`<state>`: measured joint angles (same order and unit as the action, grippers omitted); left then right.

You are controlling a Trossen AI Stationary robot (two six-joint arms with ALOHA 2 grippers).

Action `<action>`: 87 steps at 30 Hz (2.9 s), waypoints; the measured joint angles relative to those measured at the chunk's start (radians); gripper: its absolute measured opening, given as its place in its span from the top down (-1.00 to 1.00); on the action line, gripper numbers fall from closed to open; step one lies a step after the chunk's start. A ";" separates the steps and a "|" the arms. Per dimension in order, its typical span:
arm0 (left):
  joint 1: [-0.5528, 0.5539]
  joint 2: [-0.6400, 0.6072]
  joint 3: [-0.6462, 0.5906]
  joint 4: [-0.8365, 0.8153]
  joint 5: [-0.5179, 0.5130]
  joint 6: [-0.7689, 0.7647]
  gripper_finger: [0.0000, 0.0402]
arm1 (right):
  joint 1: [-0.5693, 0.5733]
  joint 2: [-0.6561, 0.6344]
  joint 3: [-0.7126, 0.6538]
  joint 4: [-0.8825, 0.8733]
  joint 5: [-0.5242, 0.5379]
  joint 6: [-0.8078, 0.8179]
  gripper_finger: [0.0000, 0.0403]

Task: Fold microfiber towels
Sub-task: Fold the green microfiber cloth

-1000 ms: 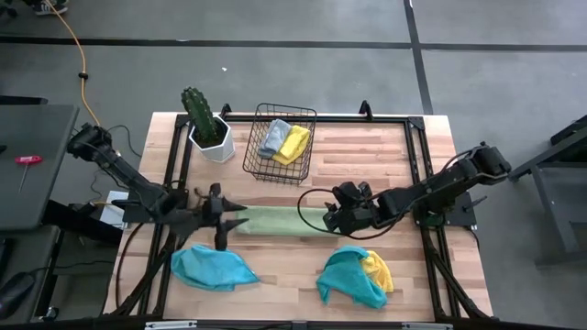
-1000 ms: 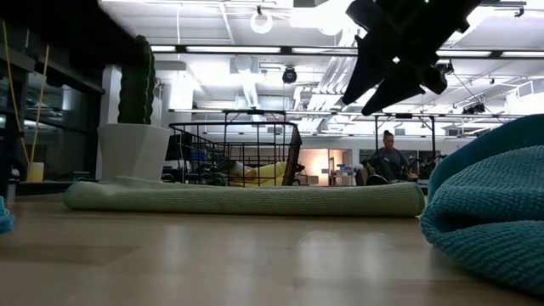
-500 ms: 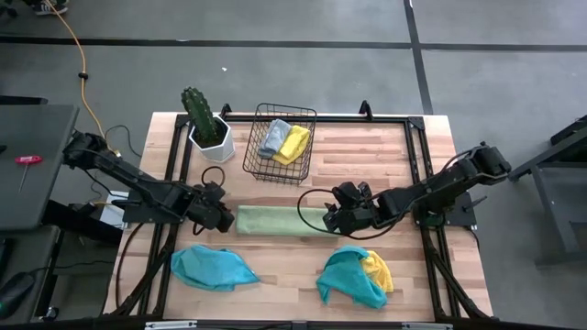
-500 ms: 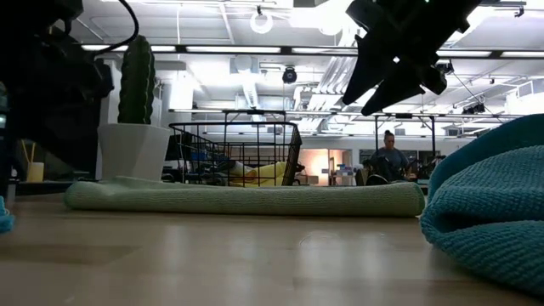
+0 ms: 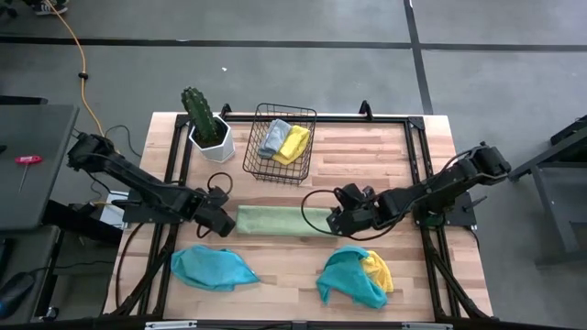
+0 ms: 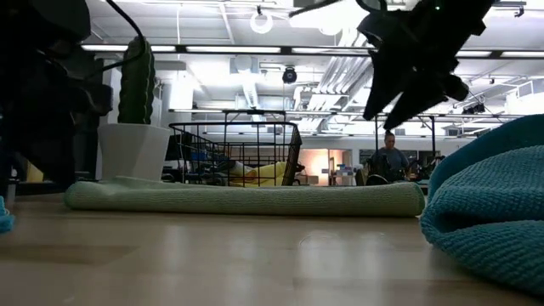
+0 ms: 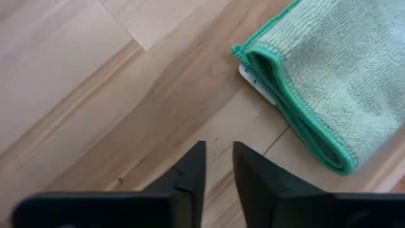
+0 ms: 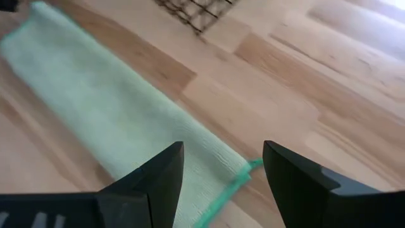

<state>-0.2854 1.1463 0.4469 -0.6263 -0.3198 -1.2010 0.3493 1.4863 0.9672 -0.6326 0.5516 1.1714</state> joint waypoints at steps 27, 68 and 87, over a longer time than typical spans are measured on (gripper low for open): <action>0.004 0.050 0.000 0.099 0.022 0.091 1.00 | 0.129 0.290 0.000 0.042 -0.003 0.358 -0.03; 0.004 0.050 0.000 0.092 0.022 0.115 1.00 | 0.222 0.311 -0.002 -0.353 0.072 0.603 0.98; 0.034 0.063 0.000 0.443 0.058 0.394 1.00 | 0.305 0.151 0.000 -0.279 0.162 0.590 1.00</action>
<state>-0.2513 1.2098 0.4473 -0.1831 -0.2613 -0.8074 0.6543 1.6369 0.9673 -0.9120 0.7133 1.7611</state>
